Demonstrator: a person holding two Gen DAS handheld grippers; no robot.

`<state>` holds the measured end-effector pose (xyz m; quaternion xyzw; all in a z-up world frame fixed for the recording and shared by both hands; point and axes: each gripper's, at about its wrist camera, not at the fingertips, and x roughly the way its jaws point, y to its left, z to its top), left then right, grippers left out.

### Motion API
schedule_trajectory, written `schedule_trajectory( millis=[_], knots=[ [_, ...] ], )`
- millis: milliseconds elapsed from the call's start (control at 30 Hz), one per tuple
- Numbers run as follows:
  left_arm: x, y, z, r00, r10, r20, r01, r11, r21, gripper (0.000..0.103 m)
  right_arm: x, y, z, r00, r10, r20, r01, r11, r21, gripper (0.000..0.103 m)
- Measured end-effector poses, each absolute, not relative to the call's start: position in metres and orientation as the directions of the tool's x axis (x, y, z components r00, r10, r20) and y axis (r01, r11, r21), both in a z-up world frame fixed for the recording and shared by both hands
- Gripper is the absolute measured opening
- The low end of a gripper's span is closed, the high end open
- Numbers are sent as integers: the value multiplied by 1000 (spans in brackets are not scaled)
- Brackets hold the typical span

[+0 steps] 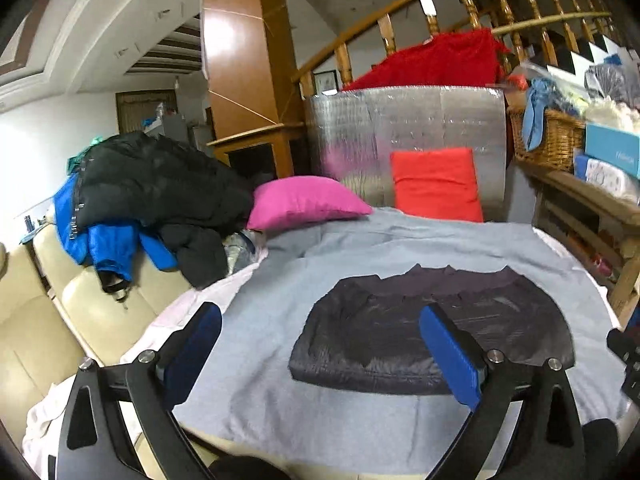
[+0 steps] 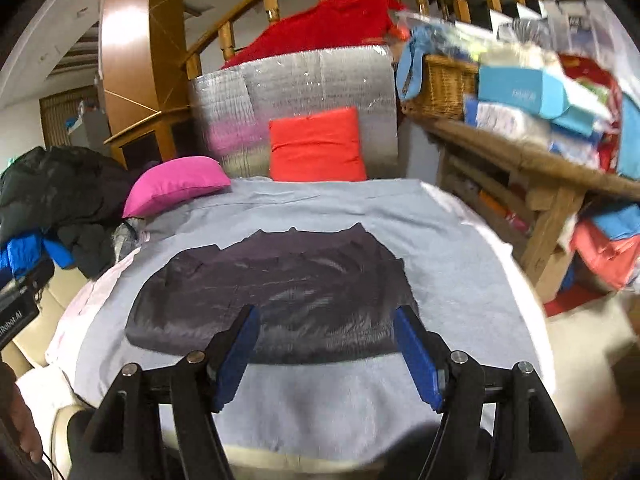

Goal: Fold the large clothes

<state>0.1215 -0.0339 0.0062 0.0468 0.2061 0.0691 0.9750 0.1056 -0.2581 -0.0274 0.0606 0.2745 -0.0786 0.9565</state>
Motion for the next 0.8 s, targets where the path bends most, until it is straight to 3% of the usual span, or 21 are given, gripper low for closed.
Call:
schedule_trajectory(
  millis=[467,800],
  knots=[
    [38,-8,44,932,164,-323,-146,986,78,99,33,-218,20,891,-127,-437,192,976,106,73],
    [25,-11,51,942,146,-303,-126,988,84,99,34,-212,14,882,-130,-453,191,977,93,73]
  ],
)
